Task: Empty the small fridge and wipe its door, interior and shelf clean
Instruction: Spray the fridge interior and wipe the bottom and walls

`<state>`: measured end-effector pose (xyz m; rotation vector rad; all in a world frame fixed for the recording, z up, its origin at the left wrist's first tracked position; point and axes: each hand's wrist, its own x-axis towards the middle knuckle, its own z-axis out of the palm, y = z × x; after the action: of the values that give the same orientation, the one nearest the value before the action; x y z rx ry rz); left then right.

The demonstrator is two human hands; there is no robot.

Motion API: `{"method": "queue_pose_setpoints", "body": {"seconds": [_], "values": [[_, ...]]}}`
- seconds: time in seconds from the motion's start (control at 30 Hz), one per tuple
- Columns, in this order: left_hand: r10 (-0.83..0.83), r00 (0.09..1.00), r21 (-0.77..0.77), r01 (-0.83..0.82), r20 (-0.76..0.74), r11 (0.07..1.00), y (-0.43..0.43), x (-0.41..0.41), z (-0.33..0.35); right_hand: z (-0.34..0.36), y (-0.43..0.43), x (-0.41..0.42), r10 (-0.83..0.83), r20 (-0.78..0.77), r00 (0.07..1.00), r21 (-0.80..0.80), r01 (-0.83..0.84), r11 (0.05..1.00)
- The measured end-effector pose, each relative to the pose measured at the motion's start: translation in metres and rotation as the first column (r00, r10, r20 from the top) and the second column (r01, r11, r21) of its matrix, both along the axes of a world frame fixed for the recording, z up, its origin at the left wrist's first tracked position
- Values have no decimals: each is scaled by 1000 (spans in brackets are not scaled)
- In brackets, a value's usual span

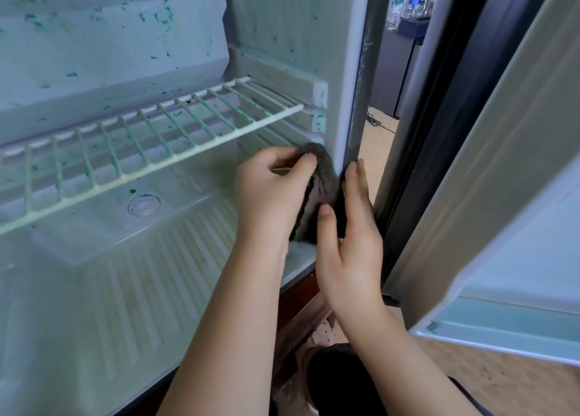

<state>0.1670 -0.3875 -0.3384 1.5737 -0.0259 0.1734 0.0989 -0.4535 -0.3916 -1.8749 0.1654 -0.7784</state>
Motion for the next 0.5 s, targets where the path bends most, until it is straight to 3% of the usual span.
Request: {"method": "queue_pose_setpoints", "body": {"seconds": [0.17,0.33,0.5], "values": [[-39,999,-11,39,12,999,-2,-6,1,0,-2,0,12,-7,1000,-7,-12,1000],[67,996,42,-70,51,997,-3,-2,-4,0,-2,-1,18,-10,1000,-17,-18,1000],[156,988,-17,-156,18,988,-4,7,-8,0,-2,-1,24,-12,1000,-20,-24,1000]]}}
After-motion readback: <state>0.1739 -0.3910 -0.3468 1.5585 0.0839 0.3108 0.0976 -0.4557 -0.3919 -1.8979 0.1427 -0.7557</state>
